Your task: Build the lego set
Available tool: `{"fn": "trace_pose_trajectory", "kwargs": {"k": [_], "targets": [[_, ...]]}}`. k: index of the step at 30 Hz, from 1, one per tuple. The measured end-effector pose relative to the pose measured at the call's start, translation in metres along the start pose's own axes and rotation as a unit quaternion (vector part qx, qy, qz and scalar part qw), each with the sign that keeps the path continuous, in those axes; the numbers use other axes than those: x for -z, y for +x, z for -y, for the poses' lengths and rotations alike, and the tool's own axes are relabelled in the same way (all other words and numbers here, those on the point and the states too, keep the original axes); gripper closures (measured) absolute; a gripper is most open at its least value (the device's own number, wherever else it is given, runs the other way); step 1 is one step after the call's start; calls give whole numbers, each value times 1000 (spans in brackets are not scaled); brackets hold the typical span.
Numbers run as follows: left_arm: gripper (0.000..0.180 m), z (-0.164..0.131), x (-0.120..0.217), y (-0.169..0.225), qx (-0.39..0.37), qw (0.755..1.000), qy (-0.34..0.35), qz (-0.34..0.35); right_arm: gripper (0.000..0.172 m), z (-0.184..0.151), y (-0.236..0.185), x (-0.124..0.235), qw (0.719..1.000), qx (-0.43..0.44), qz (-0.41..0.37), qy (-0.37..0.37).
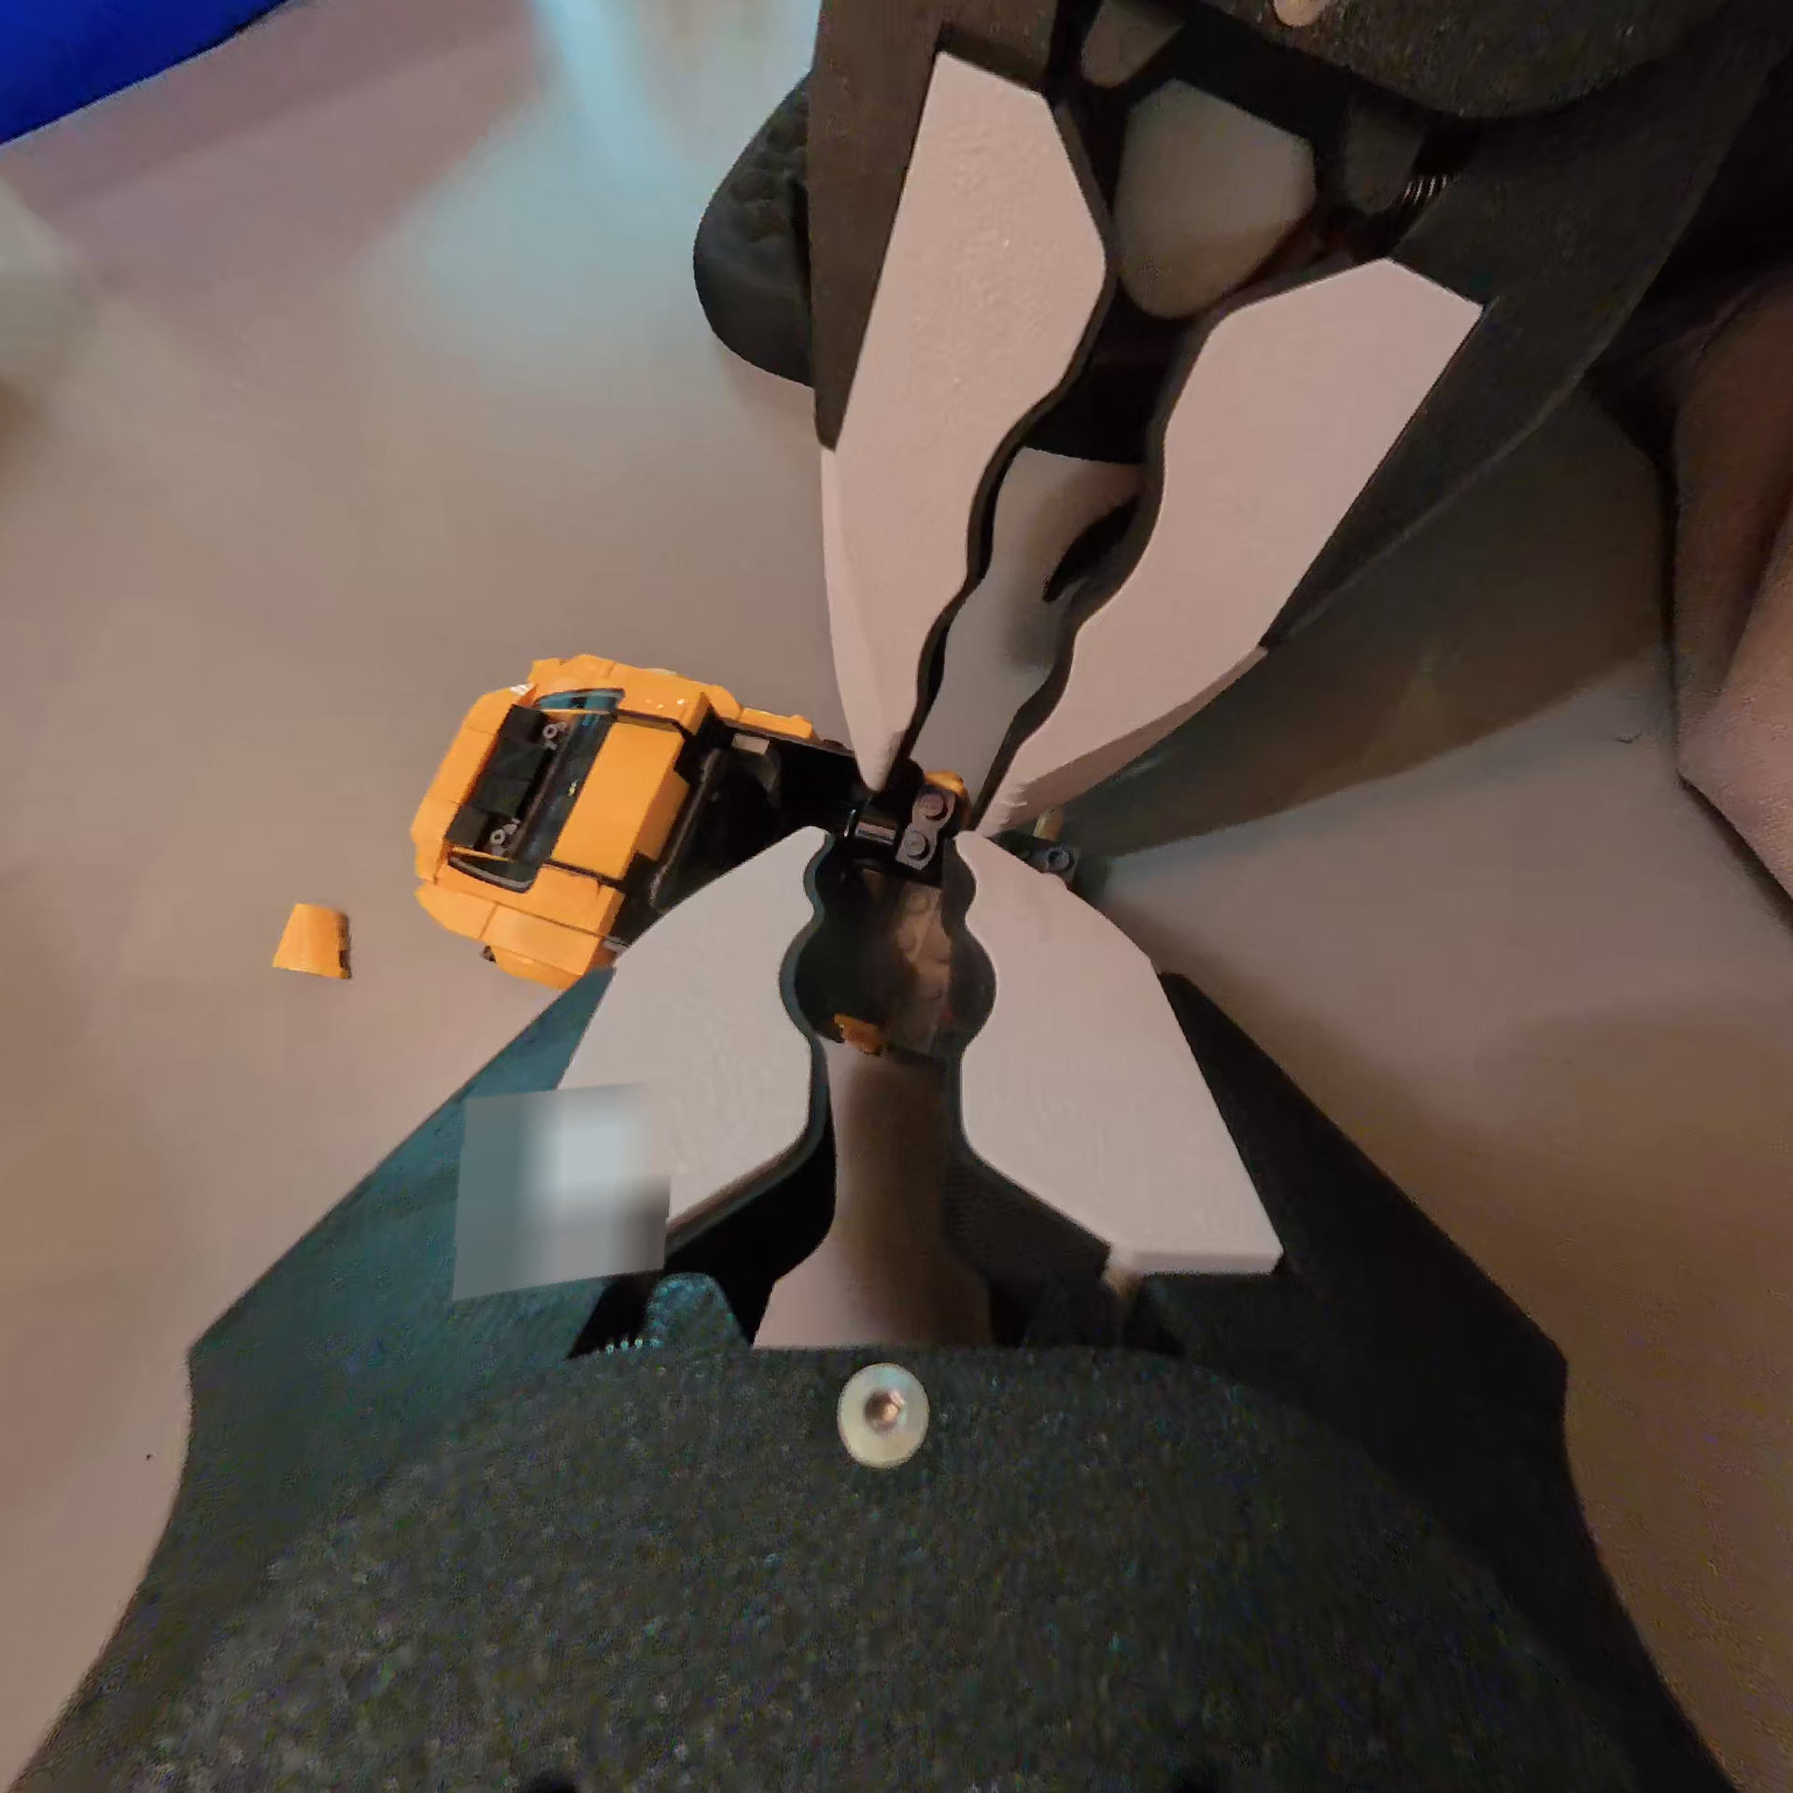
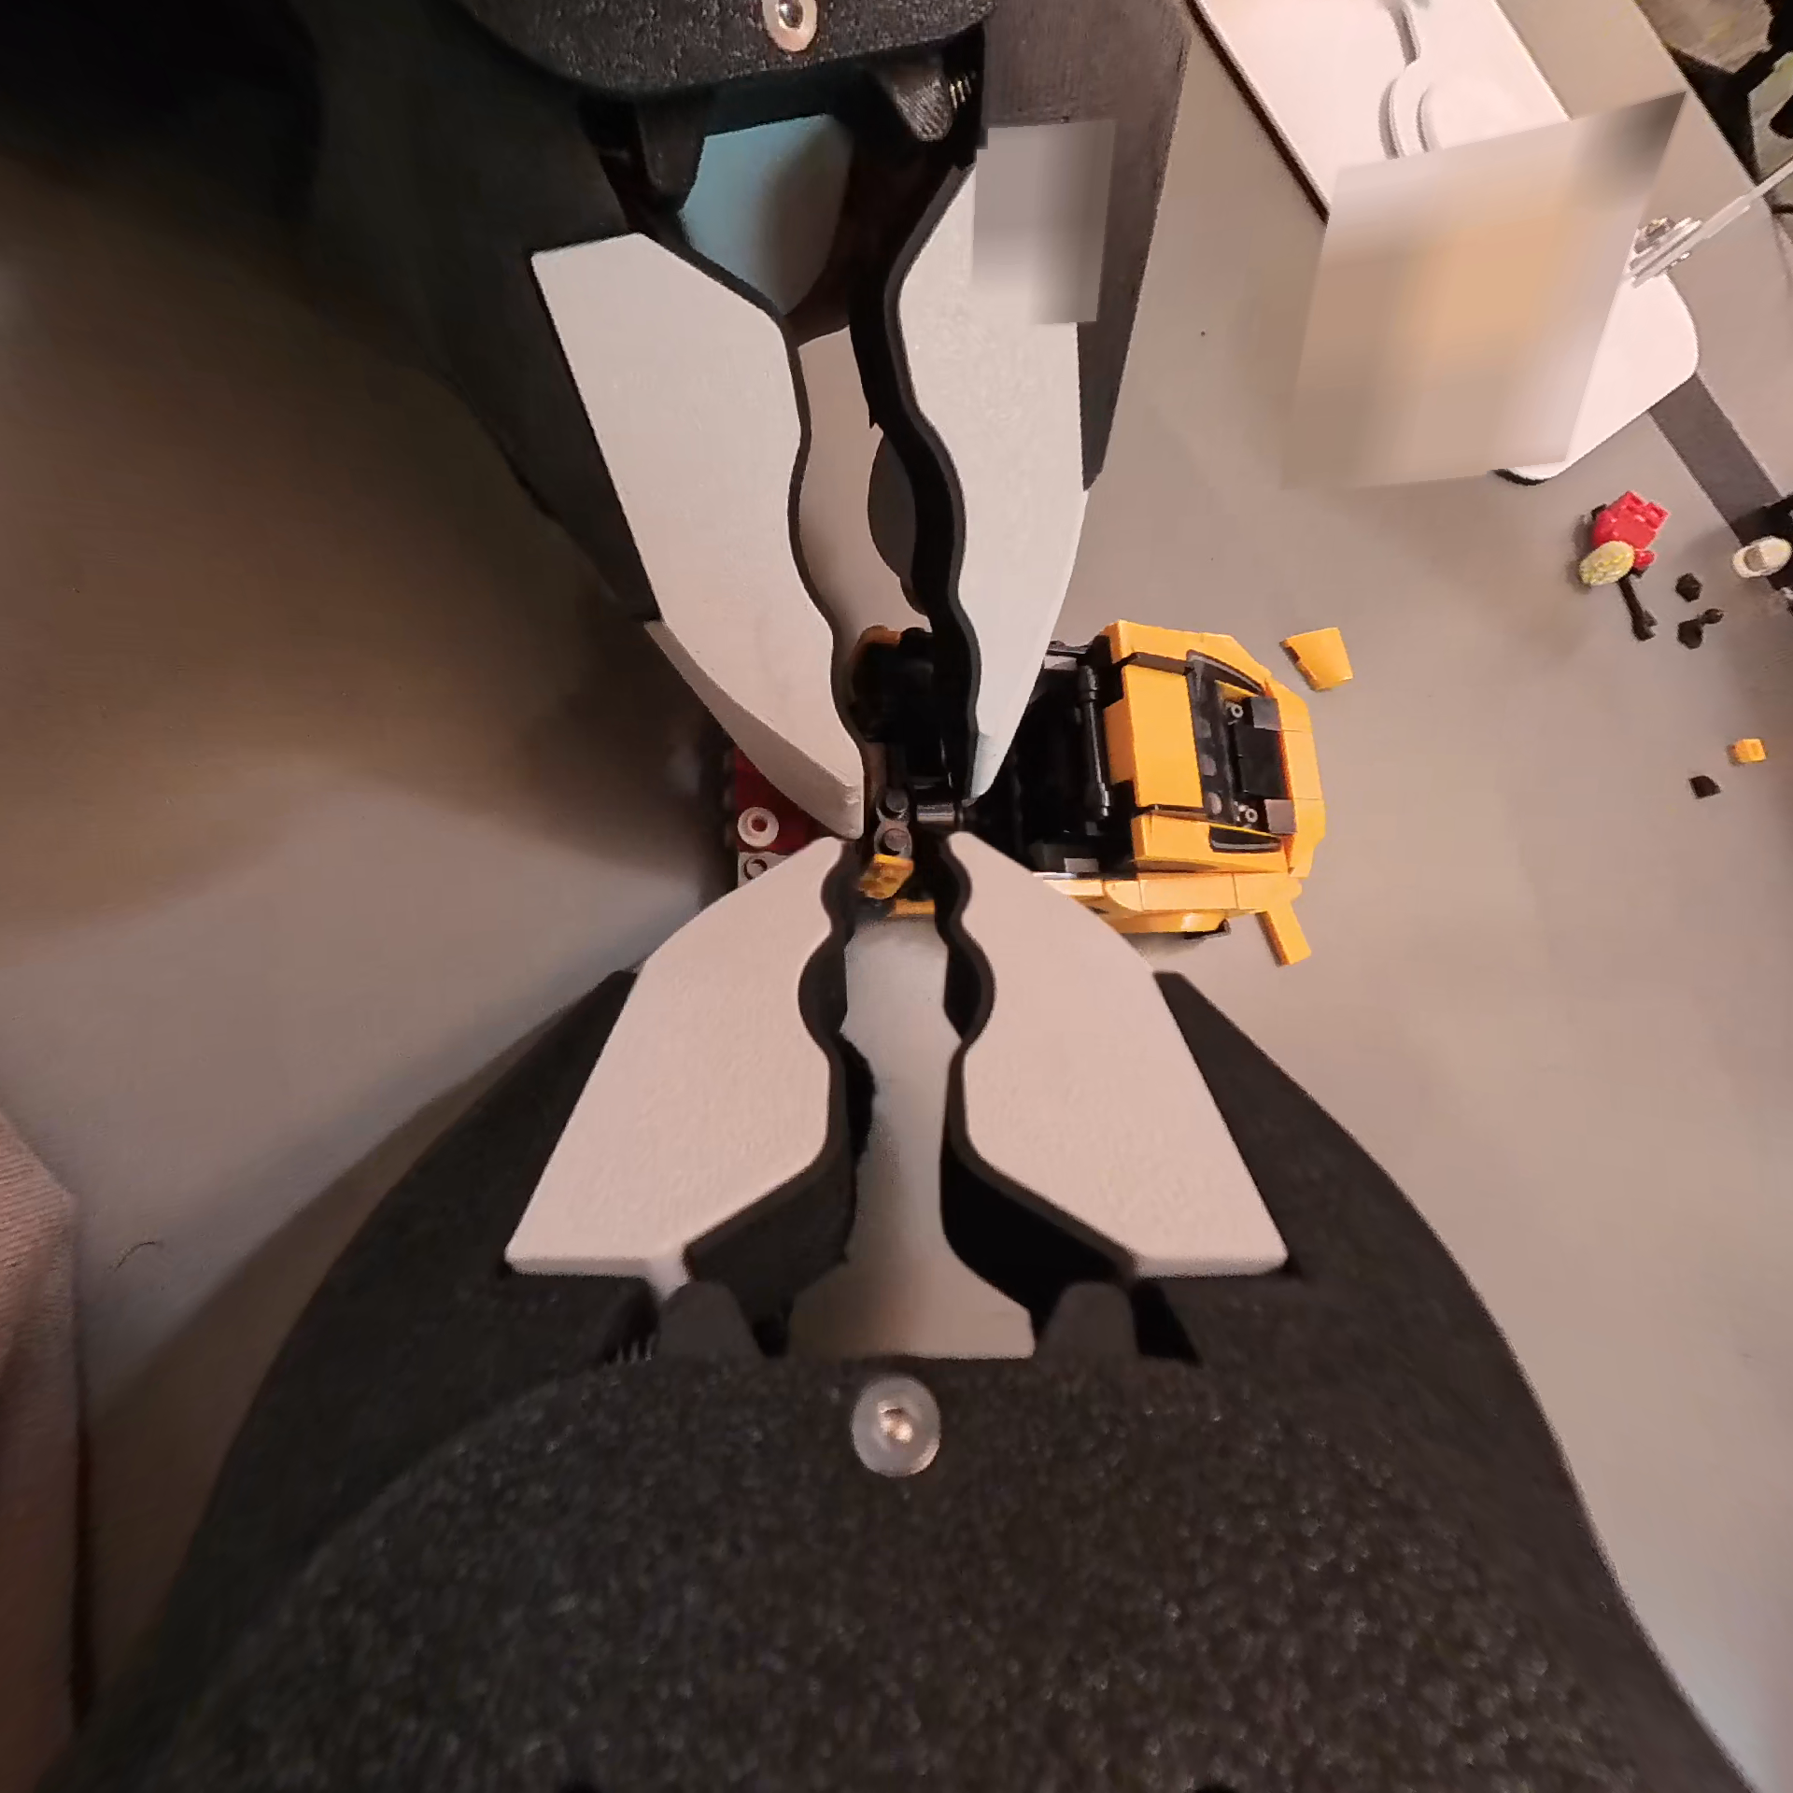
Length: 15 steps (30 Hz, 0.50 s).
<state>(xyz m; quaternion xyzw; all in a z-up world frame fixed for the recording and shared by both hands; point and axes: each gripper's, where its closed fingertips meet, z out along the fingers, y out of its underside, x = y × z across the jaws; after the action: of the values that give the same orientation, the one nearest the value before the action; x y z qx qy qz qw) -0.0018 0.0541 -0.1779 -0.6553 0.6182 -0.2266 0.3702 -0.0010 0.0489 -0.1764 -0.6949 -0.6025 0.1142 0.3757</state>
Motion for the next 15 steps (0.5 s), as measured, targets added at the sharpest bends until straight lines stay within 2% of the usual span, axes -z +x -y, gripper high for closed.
{"fn": "trace_pose_trajectory", "kwargs": {"k": [4, 8, 15], "targets": [[161, 0, 0, 0, -2, 1000, -1, -1, 156, 1, 4, 4, 1000, 5, 4, 13], [162, -1, 0, -1, -4, 1000, -11, 8, 164, 6, 2, 8, 999, 20, 18, 29], [162, 1, 0, -2, -4, 1000, -17, 9, 164, 2, 1, 1, 999, 29, 31, 9]]}}
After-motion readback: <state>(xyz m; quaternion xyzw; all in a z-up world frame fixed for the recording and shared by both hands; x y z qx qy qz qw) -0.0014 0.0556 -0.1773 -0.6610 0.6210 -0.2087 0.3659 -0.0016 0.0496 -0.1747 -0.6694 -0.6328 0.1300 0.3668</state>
